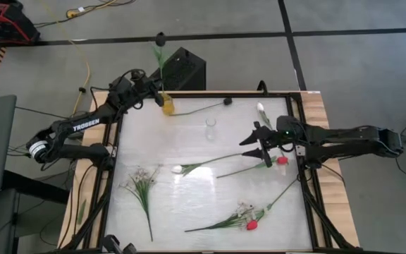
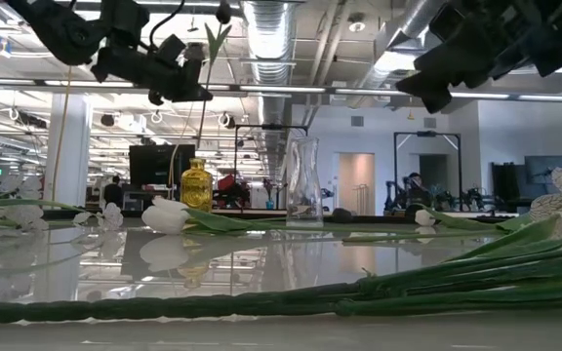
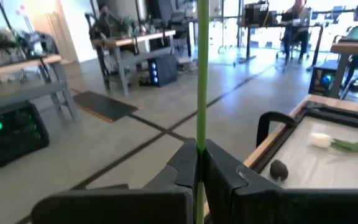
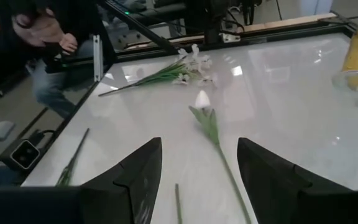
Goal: Sort flowers into vase by color
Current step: Put the bottom black flower into the yellow flower vase
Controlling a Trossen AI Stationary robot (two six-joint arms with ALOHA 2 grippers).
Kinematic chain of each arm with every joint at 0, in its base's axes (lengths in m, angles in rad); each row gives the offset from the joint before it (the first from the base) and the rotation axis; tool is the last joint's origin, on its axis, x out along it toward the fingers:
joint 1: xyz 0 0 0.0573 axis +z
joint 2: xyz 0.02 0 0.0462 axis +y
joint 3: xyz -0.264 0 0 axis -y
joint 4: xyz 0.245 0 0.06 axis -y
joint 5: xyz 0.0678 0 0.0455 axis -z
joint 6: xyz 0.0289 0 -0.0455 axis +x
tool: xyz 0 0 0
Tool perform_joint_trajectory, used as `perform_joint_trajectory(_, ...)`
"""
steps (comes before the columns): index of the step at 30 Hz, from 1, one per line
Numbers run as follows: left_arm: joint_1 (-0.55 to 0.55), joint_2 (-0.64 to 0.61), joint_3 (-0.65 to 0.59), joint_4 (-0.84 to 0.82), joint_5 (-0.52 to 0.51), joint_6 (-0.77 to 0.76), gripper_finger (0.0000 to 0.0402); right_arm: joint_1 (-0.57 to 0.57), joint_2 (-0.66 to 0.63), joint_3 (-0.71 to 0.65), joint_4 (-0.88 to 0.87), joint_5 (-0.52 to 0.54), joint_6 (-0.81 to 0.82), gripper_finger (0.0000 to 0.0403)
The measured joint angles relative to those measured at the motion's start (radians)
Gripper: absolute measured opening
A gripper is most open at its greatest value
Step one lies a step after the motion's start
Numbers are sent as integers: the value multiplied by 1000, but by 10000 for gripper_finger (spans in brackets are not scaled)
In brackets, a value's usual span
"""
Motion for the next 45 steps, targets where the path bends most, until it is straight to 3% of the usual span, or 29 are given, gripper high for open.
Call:
perform_joint_trajectory(5,13,0,-45,75,5,-32,0,32,-6,-9,8,48,0,234)
perform_joint_trajectory(16,12,1,-48,65,6,-25,0,53,23,-9,85,53,-8,234)
perform_joint_trajectory(23,12,84,-47,127,7,-26,0,55,23,-9,97,52,-4,234)
perform_joint_trajectory(45,12,114,-47,13,-19,4,0,62,23,-9,51,48,14,234)
